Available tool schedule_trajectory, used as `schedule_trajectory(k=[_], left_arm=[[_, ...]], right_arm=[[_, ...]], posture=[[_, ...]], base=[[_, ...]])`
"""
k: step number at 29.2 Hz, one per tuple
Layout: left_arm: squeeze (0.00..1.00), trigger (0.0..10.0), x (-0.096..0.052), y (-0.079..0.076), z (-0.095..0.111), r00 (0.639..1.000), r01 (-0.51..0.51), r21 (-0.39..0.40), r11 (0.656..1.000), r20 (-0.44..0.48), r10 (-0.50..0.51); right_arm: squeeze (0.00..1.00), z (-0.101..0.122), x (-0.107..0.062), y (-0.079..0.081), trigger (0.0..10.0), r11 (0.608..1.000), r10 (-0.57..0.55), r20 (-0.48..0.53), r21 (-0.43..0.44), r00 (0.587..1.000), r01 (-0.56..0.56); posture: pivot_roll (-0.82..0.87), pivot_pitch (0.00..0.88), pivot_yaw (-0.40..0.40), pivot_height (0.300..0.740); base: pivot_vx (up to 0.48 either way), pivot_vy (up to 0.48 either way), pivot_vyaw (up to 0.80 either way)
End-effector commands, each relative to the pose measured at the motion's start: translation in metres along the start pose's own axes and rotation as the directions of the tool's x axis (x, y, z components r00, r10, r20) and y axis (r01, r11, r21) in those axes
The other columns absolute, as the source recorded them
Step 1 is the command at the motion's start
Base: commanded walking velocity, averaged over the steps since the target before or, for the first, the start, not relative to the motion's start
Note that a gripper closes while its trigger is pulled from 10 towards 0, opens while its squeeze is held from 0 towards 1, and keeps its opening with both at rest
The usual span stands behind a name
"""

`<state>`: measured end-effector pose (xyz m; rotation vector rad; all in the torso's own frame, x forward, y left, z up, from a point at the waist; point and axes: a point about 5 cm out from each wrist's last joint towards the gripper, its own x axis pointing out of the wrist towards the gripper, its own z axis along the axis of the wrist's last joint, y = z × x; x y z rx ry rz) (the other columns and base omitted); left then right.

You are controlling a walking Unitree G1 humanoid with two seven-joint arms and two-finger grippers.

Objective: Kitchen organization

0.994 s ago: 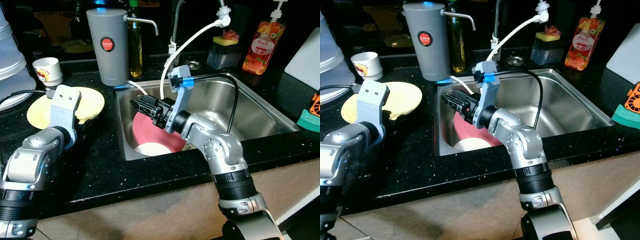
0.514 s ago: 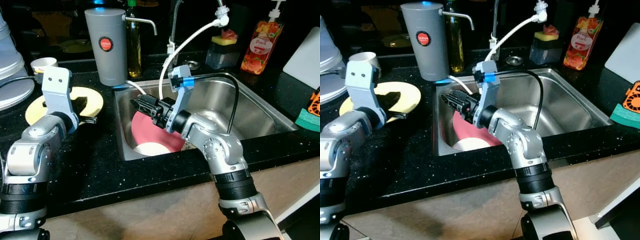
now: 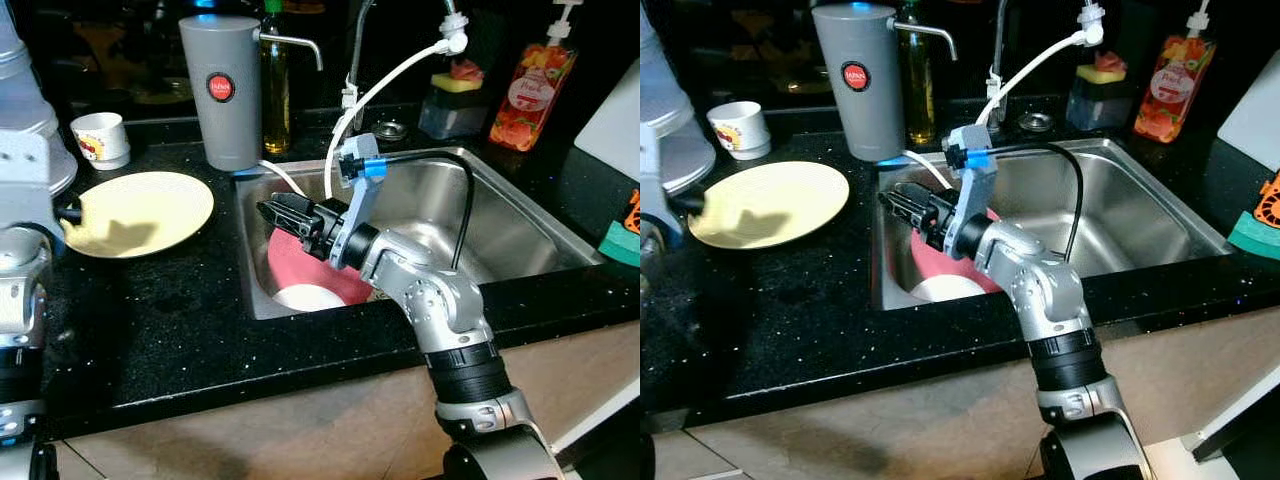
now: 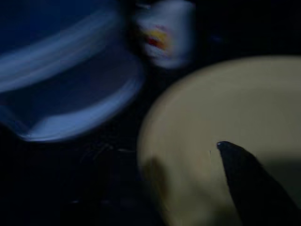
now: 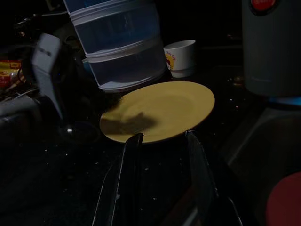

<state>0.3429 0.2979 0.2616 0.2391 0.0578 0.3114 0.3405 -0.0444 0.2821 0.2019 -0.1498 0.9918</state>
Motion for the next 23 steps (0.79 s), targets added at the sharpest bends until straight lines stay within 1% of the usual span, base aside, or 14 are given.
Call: schedule_trajectory(k=[1,3,6,10,12,14,15,16,17,19,20,21,22,23], left_arm=[[0.0,10.0,0.001,-0.009,-0.01,0.998,0.06,0.02,0.998,-0.019,-0.059],[0.0,10.0,0.003,-0.022,-0.014,0.988,0.152,0.039,0.988,-0.019,-0.151],[0.0,10.0,0.006,-0.029,-0.017,0.976,0.215,0.058,0.975,-0.022,-0.215],[0.0,10.0,0.008,-0.032,-0.02,0.967,0.253,0.075,0.965,-0.034,-0.251],[0.0,10.0,0.008,-0.037,-0.025,0.947,0.318,0.042,0.947,-0.071,-0.315],[0.0,10.0,0.006,-0.043,-0.03,0.916,0.391,0.029,0.92,-0.112,-0.386],[0.0,10.0,0.006,-0.043,-0.03,0.916,0.391,0.029,0.92,-0.112,-0.386],[0.0,10.0,0.004,-0.046,-0.032,0.897,0.425,0.018,0.905,-0.139,-0.419],[0.0,10.0,0.004,-0.046,-0.032,0.897,0.425,0.018,0.905,-0.139,-0.419],[0.0,10.0,-0.003,-0.052,-0.032,0.852,0.493,-0.04,0.869,-0.177,-0.492],[0.0,10.0,-0.003,-0.052,-0.032,0.852,0.493,-0.04,0.869,-0.177,-0.492],[0.0,10.0,-0.012,-0.058,-0.028,0.79,0.578,-0.076,0.813,-0.2,-0.58],[0.0,10.0,-0.012,-0.058,-0.028,0.79,0.578,-0.076,0.813,-0.2,-0.58],[0.0,10.0,-0.016,-0.06,-0.026,0.765,0.607,-0.085,0.79,-0.207,-0.61]], right_arm=[[0.0,-0.001,0.0,0.002,10.0,0.999,0.021,0.0,-0.028,1.0,-0.021],[0.0,-0.004,-0.002,0.005,10.0,0.996,0.066,-0.032,-0.06,0.997,-0.067],[0.0,-0.007,-0.007,0.013,10.0,0.974,0.177,-0.102,-0.123,0.979,-0.188],[0.0,-0.009,-0.011,0.015,10.0,0.96,0.216,-0.135,-0.154,0.967,-0.236],[0.0,-0.009,-0.014,0.016,10.0,0.949,0.238,-0.158,-0.174,0.958,-0.265],[0.0,-0.009,-0.017,0.016,10.0,0.94,0.255,-0.17,-0.185,0.952,-0.285],[0.0,-0.009,-0.017,0.016,10.0,0.94,0.255,-0.17,-0.185,0.952,-0.285],[0.0,-0.009,-0.018,0.016,10.0,0.938,0.259,-0.175,-0.19,0.95,-0.291],[0.0,-0.009,-0.018,0.016,10.0,0.938,0.259,-0.175,-0.19,0.95,-0.291],[0.0,-0.008,-0.02,0.016,10.0,0.929,0.273,-0.184,-0.205,0.944,-0.309],[0.0,-0.008,-0.02,0.016,10.0,0.929,0.273,-0.184,-0.205,0.944,-0.309],[0.0,-0.006,-0.021,0.016,10.0,0.923,0.28,-0.187,-0.218,0.942,-0.318],[0.0,-0.006,-0.021,0.016,10.0,0.923,0.28,-0.187,-0.218,0.942,-0.318],[0.0,-0.005,-0.022,0.016,10.0,0.922,0.281,-0.186,-0.222,0.941,-0.319]], posture=[[0.04,0.122,0.01,0.74],[0.05,0.124,0.007,0.74],[0.05,0.123,0.007,0.74],[0.04,0.122,0.008,0.74],[0.04,0.121,0.009,0.74],[0.04,0.118,0.01,0.74],[0.04,0.118,0.01,0.74],[0.04,0.118,0.01,0.74],[0.04,0.118,0.01,0.74],[0.04,0.114,0.01,0.74],[0.04,0.114,0.01,0.74],[0.04,0.11,0.009,0.74],[0.04,0.11,0.009,0.74],[0.04,0.11,0.009,0.74]], base=[[0.0,0.0,0.0],[0.0,0.0,0.0],[0.0,0.0,0.0],[0.0,0.0,0.0],[0.0,0.0,0.0],[0.0,0.0,0.0],[0.0,0.0,0.0],[0.0,0.0,0.0],[0.0,0.0,0.0],[0.0,0.0,0.0],[0.0,0.0,0.0],[0.0,0.0,0.0],[0.0,0.0,0.0],[0.0,0.0,0.0]])
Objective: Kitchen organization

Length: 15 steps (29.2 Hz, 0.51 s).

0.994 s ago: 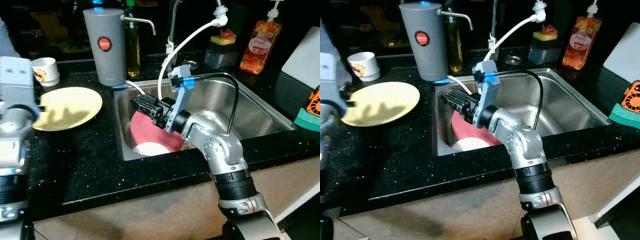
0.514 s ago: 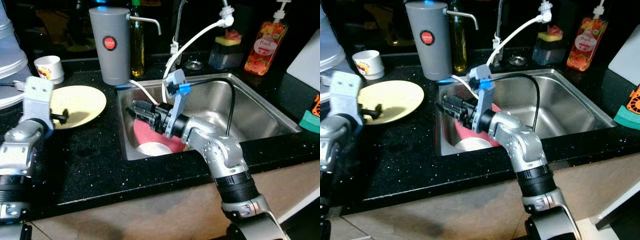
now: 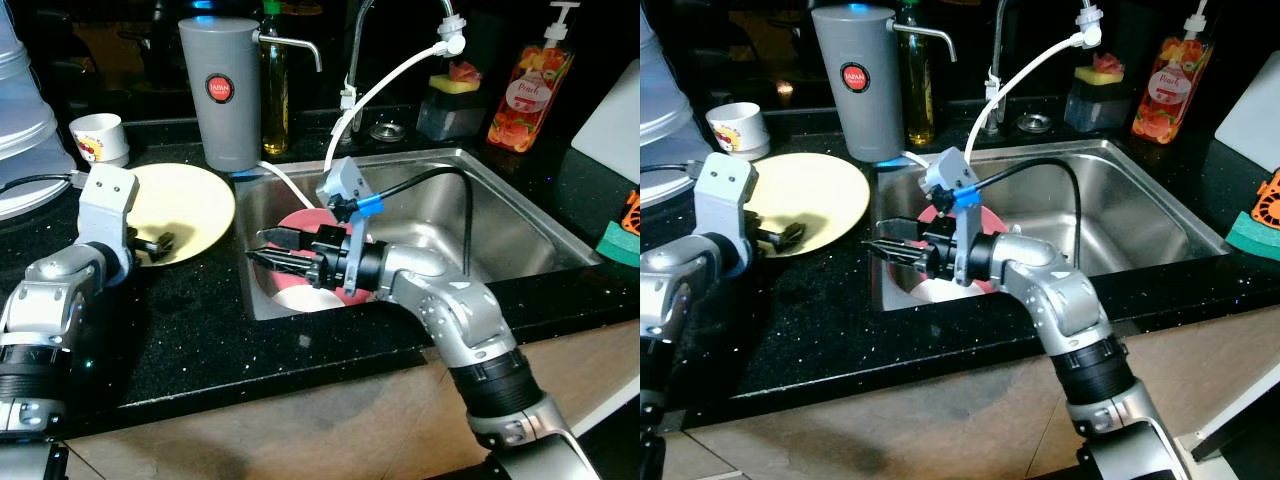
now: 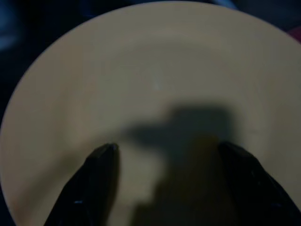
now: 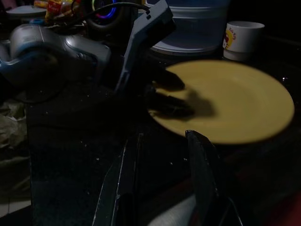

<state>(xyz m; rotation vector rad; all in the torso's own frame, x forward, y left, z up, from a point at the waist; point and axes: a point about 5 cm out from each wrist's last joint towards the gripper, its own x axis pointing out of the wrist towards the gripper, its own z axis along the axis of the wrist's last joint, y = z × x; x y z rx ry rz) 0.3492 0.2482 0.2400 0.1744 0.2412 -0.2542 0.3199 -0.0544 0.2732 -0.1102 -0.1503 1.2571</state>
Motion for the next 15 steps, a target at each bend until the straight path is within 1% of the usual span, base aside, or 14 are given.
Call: schedule_trajectory(k=[1,2,4,6,7,8,9,10,12,13,15], left_arm=[[0.0,10.0,-0.004,-0.015,-0.016,0.985,0.122,-0.003,0.993,-0.123,-0.122],[0.0,10.0,-0.004,-0.015,-0.016,0.985,0.122,-0.003,0.993,-0.123,-0.122],[0.0,10.0,-0.01,-0.021,-0.014,0.975,0.167,0.024,0.986,-0.153,-0.161],[0.0,10.0,-0.01,-0.021,-0.014,0.975,0.167,0.024,0.986,-0.153,-0.161],[0.0,10.0,-0.012,-0.021,-0.013,0.974,0.163,0.038,0.986,-0.163,-0.155],[0.0,10.0,-0.013,-0.017,-0.011,0.979,0.126,0.046,0.991,-0.165,-0.117],[0.0,10.0,-0.014,-0.009,-0.01,0.984,0.068,0.068,0.995,-0.168,-0.056],[0.0,10.0,-0.014,-0.009,-0.01,0.984,0.068,0.068,0.995,-0.168,-0.056],[0.0,10.0,-0.015,0.007,-0.01,0.983,-0.042,0.107,0.993,-0.172,0.06],[0.0,10.0,-0.017,0.011,-0.01,0.98,-0.072,0.124,0.99,-0.176,0.093],[0.0,10.0,-0.018,0.016,-0.003,0.984,-0.118,0.133,0.984,-0.121,0.134]], right_arm=[[0.0,0.002,0.0,0.003,10.0,0.999,0.022,0.004,-0.032,1.0,-0.022],[0.0,0.002,0.0,0.003,10.0,0.999,0.022,0.004,-0.032,1.0,-0.022],[0.0,0.004,-0.001,0.002,10.0,0.999,0.019,0.007,-0.038,1.0,-0.018],[0.0,0.004,-0.001,0.002,10.0,0.999,0.019,0.007,-0.038,1.0,-0.018],[0.0,0.005,-0.001,0.001,10.0,0.999,0.017,0.011,-0.041,1.0,-0.017],[0.0,0.005,0.0,0.001,10.0,0.999,0.016,0.016,-0.042,1.0,-0.015],[0.0,0.006,0.0,0.001,10.0,0.999,0.014,0.022,-0.044,1.0,-0.013],[0.0,0.006,0.0,0.001,10.0,0.999,0.014,0.022,-0.044,1.0,-0.013],[0.0,0.007,0.001,-0.001,10.0,0.999,0.004,0.034,-0.043,0.999,-0.003],[0.0,0.008,0.001,-0.001,10.0,0.999,-0.001,0.039,-0.044,0.999,0.002],[0.0,0.008,0.001,-0.005,10.0,0.999,-0.037,0.05,-0.03,0.998,0.038]], posture=[[0.04,0.109,0.007,0.74],[0.04,0.109,0.007,0.74],[0.04,0.108,0.007,0.74],[0.04,0.108,0.007,0.74],[0.04,0.106,0.005,0.74],[0.04,0.106,0.003,0.74],[0.04,0.106,0.003,0.74],[0.04,0.106,0.003,0.74],[0.04,0.108,0.003,0.74],[0.04,0.108,0.003,0.74],[0.04,0.112,0.003,0.74]], base=[[0.0,0.0,0.0],[0.0,0.0,0.0],[0.0,0.0,0.0],[0.0,0.0,0.0],[0.0,0.0,0.0],[0.0,0.0,0.0],[0.0,0.0,0.0],[0.0,0.0,0.0],[0.0,0.0,0.0],[0.0,0.0,0.0],[0.0,0.0,0.0]])
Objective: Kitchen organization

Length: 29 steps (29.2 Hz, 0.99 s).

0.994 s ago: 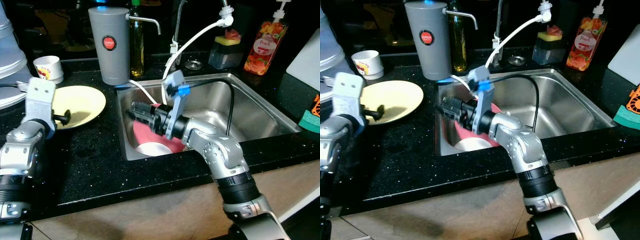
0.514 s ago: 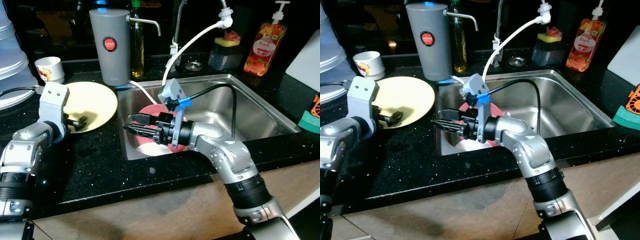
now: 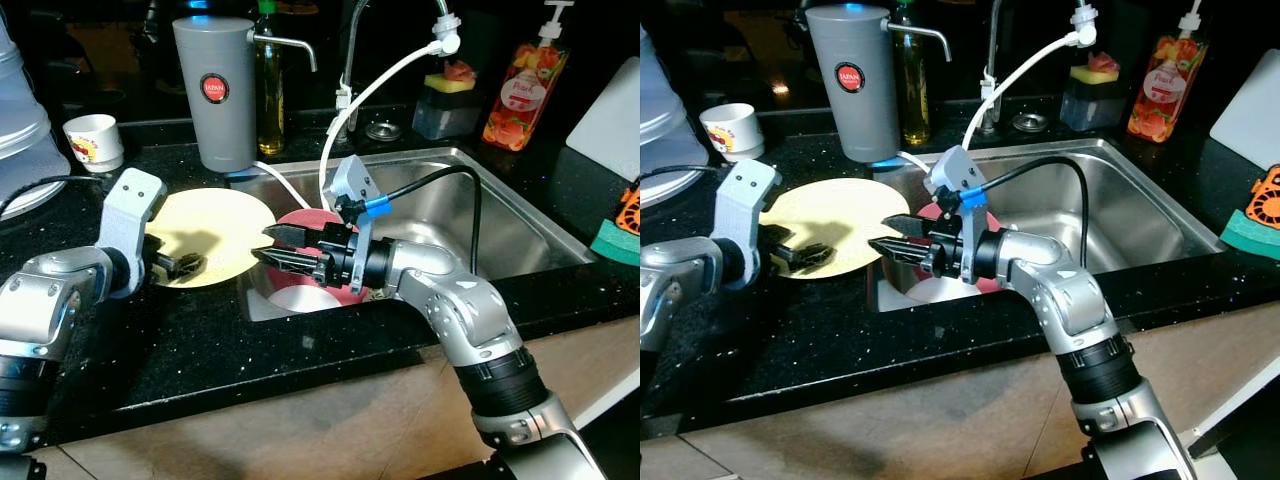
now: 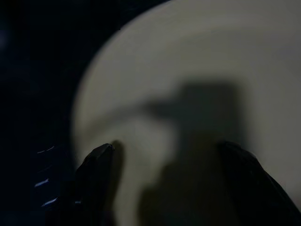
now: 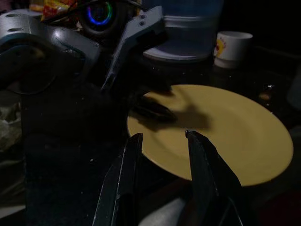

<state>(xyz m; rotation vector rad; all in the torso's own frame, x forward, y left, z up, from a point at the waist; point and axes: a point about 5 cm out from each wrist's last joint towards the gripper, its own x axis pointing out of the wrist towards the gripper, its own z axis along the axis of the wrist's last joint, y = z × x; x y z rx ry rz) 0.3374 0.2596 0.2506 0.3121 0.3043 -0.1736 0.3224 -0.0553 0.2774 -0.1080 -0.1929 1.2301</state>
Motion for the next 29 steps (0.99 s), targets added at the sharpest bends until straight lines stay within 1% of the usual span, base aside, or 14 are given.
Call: schedule_trajectory(k=[1,2,3,4,5,8,9,13,14,15,21,22,23,29], left_arm=[[0.0,10.0,0.0,0.006,-0.009,0.998,-0.037,0.009,0.999,-0.045,0.037],[0.0,10.0,-0.003,0.013,0.01,0.99,-0.109,0.003,0.994,0.086,0.109],[0.0,10.0,-0.003,0.013,0.01,0.99,-0.109,0.003,0.994,0.086,0.109],[0.0,10.0,-0.005,0.017,0.019,0.976,-0.152,-0.029,0.988,0.153,0.154],[0.0,10.0,-0.007,0.021,0.024,0.966,-0.185,-0.071,0.98,0.17,0.195],[0.0,10.0,-0.012,0.037,0.021,0.934,-0.305,-0.183,0.935,0.135,0.331],[0.0,10.0,-0.012,0.037,0.021,0.934,-0.305,-0.183,0.935,0.135,0.331],[0.0,10.0,-0.009,0.037,0.011,0.94,-0.268,-0.305,0.914,0.127,0.318],[0.0,10.0,-0.009,0.037,0.011,0.94,-0.268,-0.305,0.914,0.127,0.318],[1.0,10.0,-0.007,0.035,0.007,0.944,-0.246,-0.352,0.903,0.122,0.305],[1.0,10.0,-0.005,0.033,-0.005,0.95,-0.233,-0.434,0.87,0.088,0.299],[1.0,10.0,-0.004,0.032,-0.009,0.955,-0.223,-0.467,0.856,0.071,0.288],[0.0,10.0,-0.002,0.028,-0.015,0.968,-0.195,-0.523,0.83,0.033,0.248],[0.0,10.0,0.001,0.021,-0.03,0.979,-0.191,-0.572,0.798,-0.059,0.193]], right_arm=[[0.0,0.005,0.001,-0.002,10.0,1.0,-0.01,0.018,-0.008,1.0,0.01],[0.0,0.002,0.001,-0.01,10.0,0.995,-0.098,0.015,0.007,0.995,0.098],[0.0,0.002,0.001,-0.01,10.0,0.995,-0.098,0.015,0.007,0.995,0.098],[0.0,0.001,0.001,-0.014,10.0,0.989,-0.147,0.014,0.018,0.989,0.146],[0.0,-0.001,0.001,-0.017,10.0,0.983,-0.183,0.011,0.028,0.983,0.183],[0.0,-0.006,0.004,-0.022,10.0,0.97,-0.236,0.007,0.059,0.972,0.235],[0.0,-0.006,0.004,-0.022,10.0,0.97,-0.236,0.007,0.059,0.972,0.235],[0.0,-0.01,0.007,-0.021,10.0,0.969,-0.236,0.007,0.072,0.972,0.235],[0.0,-0.01,0.007,-0.021,10.0,0.969,-0.236,0.007,0.072,0.972,0.235],[0.0,-0.01,0.007,-0.021,10.0,0.969,-0.238,0.009,0.075,0.971,0.237],[0.0,-0.01,0.009,-0.021,10.0,0.966,-0.249,0.015,0.078,0.968,0.247],[0.0,-0.01,0.009,-0.021,10.0,0.966,-0.249,0.019,0.078,0.968,0.247],[0.0,-0.009,0.01,-0.021,10.0,0.967,-0.246,0.027,0.076,0.969,0.244],[0.0,-0.008,0.01,-0.02,10.0,0.969,-0.236,0.033,0.076,0.971,0.233]], posture=[[0.04,0.112,0.003,0.74],[0.04,0.115,0.001,0.74],[0.04,0.115,0.001,0.74],[0.04,0.116,0.0,0.74],[0.04,0.117,0.0,0.74],[0.04,0.119,-0.002,0.74],[0.04,0.119,-0.002,0.74],[0.04,0.125,-0.003,0.74],[0.04,0.125,-0.003,0.74],[0.04,0.125,-0.004,0.74],[0.04,0.125,-0.004,0.74],[0.04,0.125,-0.004,0.74],[0.04,0.128,-0.003,0.74],[0.04,0.128,-0.004,0.74]], base=[[0.0,0.0,0.0],[0.0,0.0,0.0],[0.0,0.0,0.0],[0.0,0.0,0.0],[0.0,0.0,0.0],[0.0,0.0,0.0],[0.0,0.0,0.0],[0.0,0.0,0.0],[0.0,0.0,0.0],[0.0,0.0,0.0],[0.0,0.0,0.0],[0.0,0.0,0.0],[0.0,0.0,0.0],[0.0,0.0,0.0]])
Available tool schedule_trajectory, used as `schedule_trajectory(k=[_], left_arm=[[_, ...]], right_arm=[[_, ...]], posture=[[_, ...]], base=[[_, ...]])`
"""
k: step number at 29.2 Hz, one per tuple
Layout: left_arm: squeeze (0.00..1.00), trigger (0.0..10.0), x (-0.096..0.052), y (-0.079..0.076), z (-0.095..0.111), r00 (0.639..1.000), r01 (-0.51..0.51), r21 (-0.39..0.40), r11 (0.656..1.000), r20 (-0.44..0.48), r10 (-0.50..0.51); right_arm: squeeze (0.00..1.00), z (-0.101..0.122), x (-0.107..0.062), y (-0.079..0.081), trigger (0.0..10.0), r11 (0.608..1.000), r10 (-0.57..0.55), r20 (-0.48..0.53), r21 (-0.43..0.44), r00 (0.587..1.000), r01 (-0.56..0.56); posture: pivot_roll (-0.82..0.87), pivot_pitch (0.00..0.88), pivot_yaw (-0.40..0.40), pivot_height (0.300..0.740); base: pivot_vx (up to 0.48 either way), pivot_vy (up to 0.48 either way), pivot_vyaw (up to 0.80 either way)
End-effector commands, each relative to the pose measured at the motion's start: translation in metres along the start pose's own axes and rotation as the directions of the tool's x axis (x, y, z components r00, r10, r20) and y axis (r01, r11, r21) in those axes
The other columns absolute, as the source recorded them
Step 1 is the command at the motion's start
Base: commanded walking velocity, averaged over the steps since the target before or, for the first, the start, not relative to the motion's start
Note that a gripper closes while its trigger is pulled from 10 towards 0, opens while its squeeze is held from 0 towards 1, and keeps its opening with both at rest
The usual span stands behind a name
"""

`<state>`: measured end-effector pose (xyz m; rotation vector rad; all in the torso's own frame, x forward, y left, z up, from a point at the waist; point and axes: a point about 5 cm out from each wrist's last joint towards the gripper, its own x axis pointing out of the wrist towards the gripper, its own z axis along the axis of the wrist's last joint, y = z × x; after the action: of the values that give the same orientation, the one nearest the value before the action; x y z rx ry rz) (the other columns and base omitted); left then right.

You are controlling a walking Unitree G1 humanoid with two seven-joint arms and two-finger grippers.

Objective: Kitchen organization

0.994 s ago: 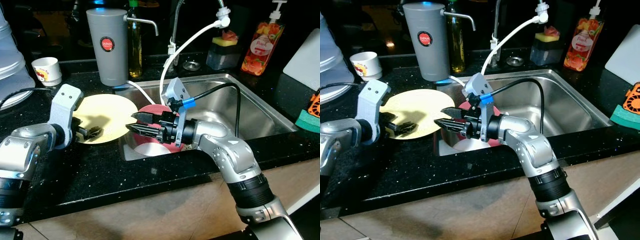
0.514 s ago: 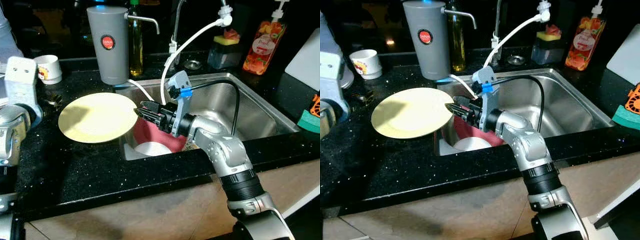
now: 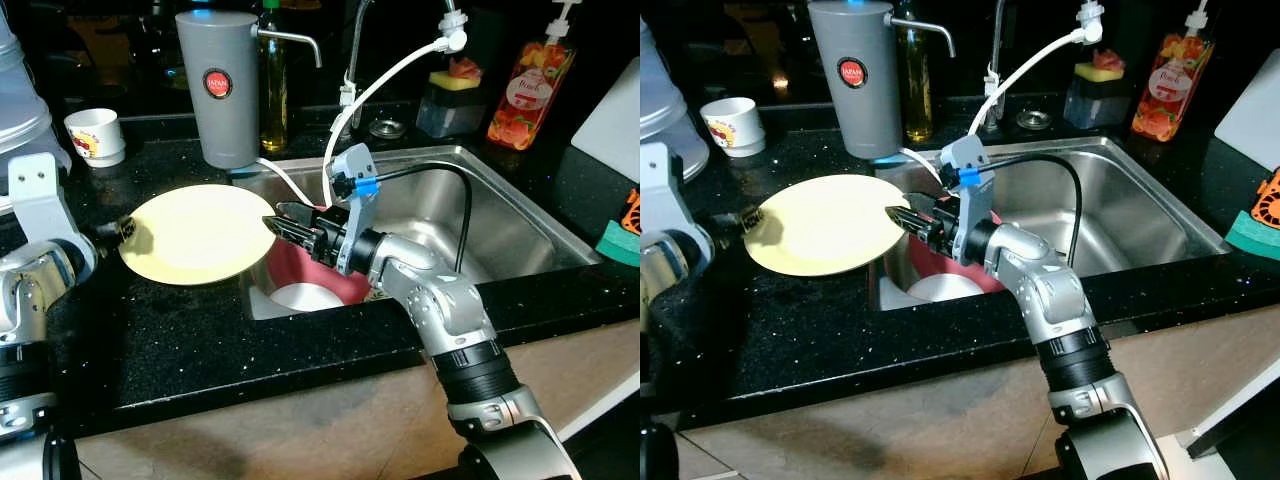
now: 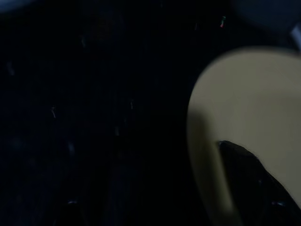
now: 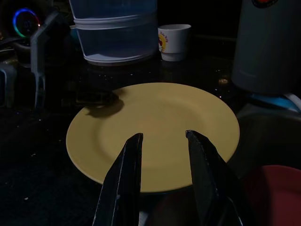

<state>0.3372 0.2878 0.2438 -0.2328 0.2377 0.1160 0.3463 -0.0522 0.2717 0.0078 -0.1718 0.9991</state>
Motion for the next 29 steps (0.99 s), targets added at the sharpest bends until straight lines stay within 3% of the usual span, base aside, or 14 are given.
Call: schedule_trajectory(k=[1,6,11,14,15,18,23,28,29], left_arm=[[0.0,10.0,0.002,0.006,-0.018,0.995,-0.019,-0.04,0.999,-0.095,0.015],[0.0,10.0,0.003,0.006,-0.031,0.984,-0.007,-0.1,0.995,-0.18,-0.011],[0.0,9.6,0.003,-0.001,-0.032,0.978,0.052,-0.184,0.982,-0.188,-0.087],[0.0,9.1,0.003,-0.006,-0.031,0.976,0.085,-0.191,0.978,-0.179,-0.12],[0.0,9.7,0.003,-0.011,-0.03,0.972,0.123,-0.183,0.975,-0.175,-0.155],[0.0,10.0,0.003,-0.021,-0.027,0.966,0.189,-0.124,0.974,-0.153,-0.207],[0.0,10.0,0.006,-0.023,-0.028,0.968,0.185,-0.059,0.981,-0.163,-0.193],[0.0,10.0,0.008,-0.021,-0.03,0.969,0.163,-0.044,0.986,-0.182,-0.168],[0.0,9.6,0.009,-0.018,-0.031,0.971,0.147,-0.024,0.989,-0.188,-0.149]], right_arm=[[0.0,0.002,0.0,0.001,10.0,1.0,0.007,0.015,-0.011,1.0,-0.006],[0.0,0.003,0.001,0.001,10.0,1.0,0.007,0.022,-0.004,1.0,-0.007],[0.0,0.004,0.001,0.0,10.0,1.0,0.003,0.031,0.006,1.0,-0.003],[0.0,0.004,0.001,-0.001,10.0,1.0,0.001,0.033,0.01,0.999,-0.001],[0.0,0.005,0.001,-0.001,10.0,1.0,0.0,0.035,0.013,0.999,0.0],[0.0,0.005,0.002,-0.001,10.0,1.0,-0.001,0.04,0.022,0.999,0.0],[0.0,0.005,0.002,0.002,10.0,0.999,0.022,0.037,0.037,0.999,-0.023],[0.0,0.004,0.002,0.006,10.0,0.998,0.045,0.03,0.038,0.999,-0.046],[0.0,0.004,0.002,0.008,10.0,0.998,0.054,0.028,0.039,0.998,-0.055]], posture=[[0.04,0.128,-0.004,0.74],[0.04,0.129,-0.003,0.74],[0.04,0.128,-0.003,0.74],[0.04,0.128,-0.003,0.74],[0.04,0.128,-0.004,0.74],[0.04,0.128,-0.003,0.74],[0.04,0.129,-0.001,0.74],[0.04,0.127,0.001,0.74],[0.04,0.127,0.002,0.74]], base=[[0.0,0.0,0.0],[0.0,0.0,0.0],[0.0,0.0,0.0],[0.0,0.0,0.0],[0.0,0.0,0.0],[0.0,0.0,0.0],[0.0,0.0,0.0],[0.0,0.0,0.0],[0.0,0.0,0.0]])
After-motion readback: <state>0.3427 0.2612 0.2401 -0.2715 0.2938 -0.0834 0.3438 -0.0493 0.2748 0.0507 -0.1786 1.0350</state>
